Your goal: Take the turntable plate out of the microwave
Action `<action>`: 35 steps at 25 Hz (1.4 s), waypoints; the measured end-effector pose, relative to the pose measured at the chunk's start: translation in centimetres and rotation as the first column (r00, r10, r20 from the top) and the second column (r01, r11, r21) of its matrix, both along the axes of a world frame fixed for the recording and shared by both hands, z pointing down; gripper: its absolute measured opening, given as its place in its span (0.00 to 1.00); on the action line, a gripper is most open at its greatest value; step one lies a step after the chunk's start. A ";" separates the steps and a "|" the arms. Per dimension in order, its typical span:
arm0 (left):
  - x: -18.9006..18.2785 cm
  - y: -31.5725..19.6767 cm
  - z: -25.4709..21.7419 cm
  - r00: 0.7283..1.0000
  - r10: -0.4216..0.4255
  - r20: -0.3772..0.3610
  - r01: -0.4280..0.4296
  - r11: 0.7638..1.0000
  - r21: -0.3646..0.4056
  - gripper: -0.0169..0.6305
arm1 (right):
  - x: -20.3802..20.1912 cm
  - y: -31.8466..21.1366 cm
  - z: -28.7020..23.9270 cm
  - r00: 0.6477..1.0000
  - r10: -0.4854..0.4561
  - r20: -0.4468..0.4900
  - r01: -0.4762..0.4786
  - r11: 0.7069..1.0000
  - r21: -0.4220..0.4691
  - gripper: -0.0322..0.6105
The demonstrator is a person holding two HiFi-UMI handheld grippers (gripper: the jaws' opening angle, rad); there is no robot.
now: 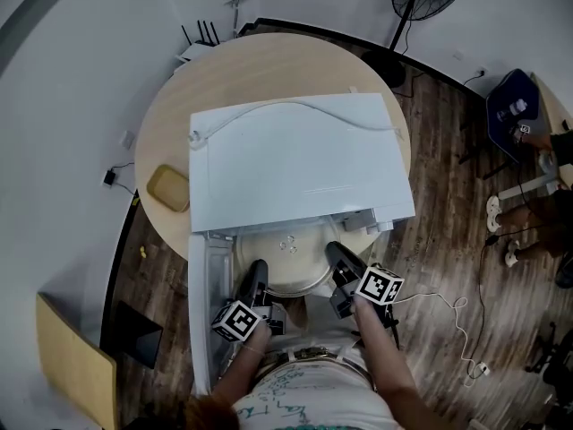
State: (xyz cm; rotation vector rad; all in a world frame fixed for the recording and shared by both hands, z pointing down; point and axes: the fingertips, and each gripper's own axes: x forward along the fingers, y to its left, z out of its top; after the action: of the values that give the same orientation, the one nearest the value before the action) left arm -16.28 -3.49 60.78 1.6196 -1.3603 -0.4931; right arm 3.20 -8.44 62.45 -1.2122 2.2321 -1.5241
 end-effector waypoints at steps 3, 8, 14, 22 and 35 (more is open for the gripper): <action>0.4 0.1 -0.6 1.000 0.020 0.014 -0.020 1.000 0.000 0.17 | 0.7 0.7 -0.2 0.999 0.036 -0.002 -0.036 0.999 0.000 0.16; 0.8 0.3 -0.9 0.999 0.045 0.014 -0.045 0.999 -0.001 0.17 | 1.4 1.6 -1.1 0.997 0.076 -0.016 -0.076 0.997 0.009 0.16; 1.6 1.6 -2.1 0.999 0.035 0.020 -0.035 0.999 0.020 0.17 | 2.1 2.4 -2.0 0.999 0.048 -0.015 -0.048 0.999 0.015 0.16; 2.8 3.4 -3.3 0.996 -0.076 0.049 0.073 0.996 0.058 0.17 | 2.8 2.1 -3.0 0.998 -0.061 0.005 0.061 0.998 0.033 0.16; 3.3 7.3 -5.8 0.991 -0.121 0.049 0.116 0.989 0.092 0.17 | 2.8 5.1 -5.2 0.992 -0.119 0.030 0.117 0.991 0.060 0.16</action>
State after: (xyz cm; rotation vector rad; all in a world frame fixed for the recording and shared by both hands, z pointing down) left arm -13.00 3.78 54.93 1.6406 -1.5004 -0.5910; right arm 5.99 -3.33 57.26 -1.0473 2.3465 -1.4976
